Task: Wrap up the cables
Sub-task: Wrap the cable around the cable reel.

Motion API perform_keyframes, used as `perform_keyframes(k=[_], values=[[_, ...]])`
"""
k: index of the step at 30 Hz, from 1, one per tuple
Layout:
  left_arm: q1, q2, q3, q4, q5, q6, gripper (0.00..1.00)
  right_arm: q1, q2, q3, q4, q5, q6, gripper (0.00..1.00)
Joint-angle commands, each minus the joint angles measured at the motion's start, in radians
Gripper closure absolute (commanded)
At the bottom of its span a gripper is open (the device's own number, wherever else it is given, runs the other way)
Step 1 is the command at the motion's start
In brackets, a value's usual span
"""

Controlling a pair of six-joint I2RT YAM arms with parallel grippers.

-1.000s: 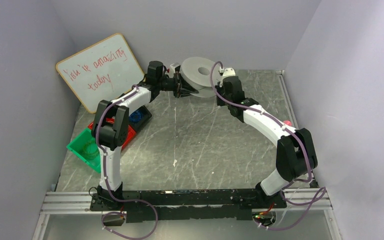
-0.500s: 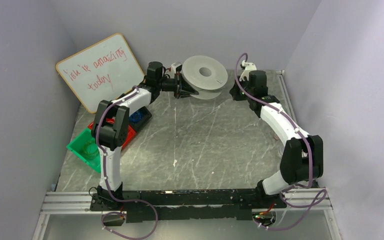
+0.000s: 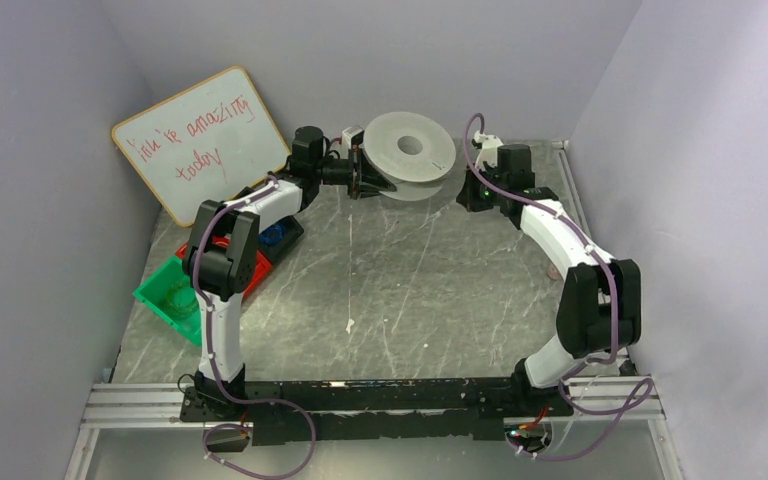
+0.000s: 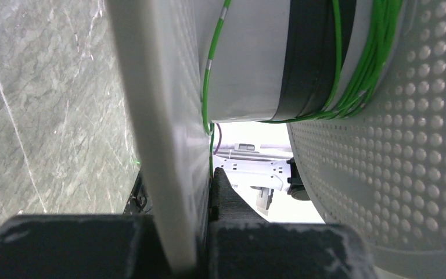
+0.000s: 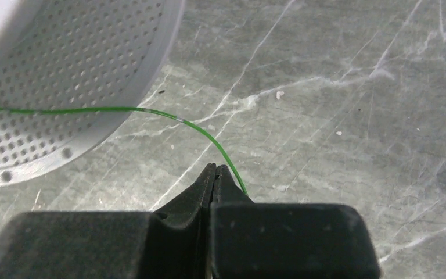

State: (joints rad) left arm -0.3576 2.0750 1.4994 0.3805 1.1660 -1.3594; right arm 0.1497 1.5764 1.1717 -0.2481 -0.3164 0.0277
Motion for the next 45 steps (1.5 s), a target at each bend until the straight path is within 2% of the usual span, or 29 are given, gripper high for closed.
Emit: perform_keyframes(k=[1, 2, 3, 4, 6, 15, 20, 24, 29, 37, 41, 45], values=[[0.005, -0.05, 0.018, 0.059, 0.032, 0.026, 0.98, -0.002, -0.085, 0.047, -0.054, -0.086, -0.07, 1.0], [0.006, -0.05, 0.018, 0.056, 0.031, 0.028, 0.98, -0.003, -0.093, 0.048, -0.068, -0.097, -0.071, 1.0], [0.007, -0.05, 0.018, 0.06, 0.032, 0.025, 0.98, -0.004, -0.107, 0.049, -0.081, -0.108, -0.075, 0.79], [0.009, -0.049, 0.018, 0.068, 0.031, 0.019, 0.98, -0.005, -0.117, 0.05, -0.096, -0.118, -0.077, 0.63], [0.009, -0.05, 0.021, 0.069, 0.029, 0.015, 0.98, -0.007, -0.137, 0.056, -0.129, -0.143, -0.084, 0.58], [0.011, -0.054, 0.028, 0.072, 0.031, 0.008, 0.98, -0.037, -0.245, 0.101, -0.246, -0.297, -0.098, 0.56], [0.011, -0.056, 0.028, 0.078, 0.027, 0.003, 0.98, -0.046, -0.265, 0.126, -0.272, -0.276, -0.116, 0.56], [0.011, -0.063, 0.025, 0.087, 0.028, -0.005, 0.98, -0.046, -0.26, 0.067, -0.213, -0.206, -0.147, 0.56], [0.01, -0.071, 0.019, 0.088, 0.029, -0.006, 0.98, -0.048, -0.205, 0.025, -0.174, -0.196, -0.151, 0.55], [0.008, -0.082, 0.01, 0.095, 0.035, -0.01, 0.98, -0.048, -0.129, 0.049, -0.144, -0.143, -0.145, 0.55], [0.006, -0.082, 0.005, 0.105, 0.038, -0.016, 0.98, -0.048, -0.109, 0.058, -0.137, -0.15, -0.147, 0.59], [0.004, -0.081, 0.005, 0.111, 0.04, -0.023, 0.98, -0.05, -0.086, 0.067, -0.142, -0.186, -0.15, 0.67]])
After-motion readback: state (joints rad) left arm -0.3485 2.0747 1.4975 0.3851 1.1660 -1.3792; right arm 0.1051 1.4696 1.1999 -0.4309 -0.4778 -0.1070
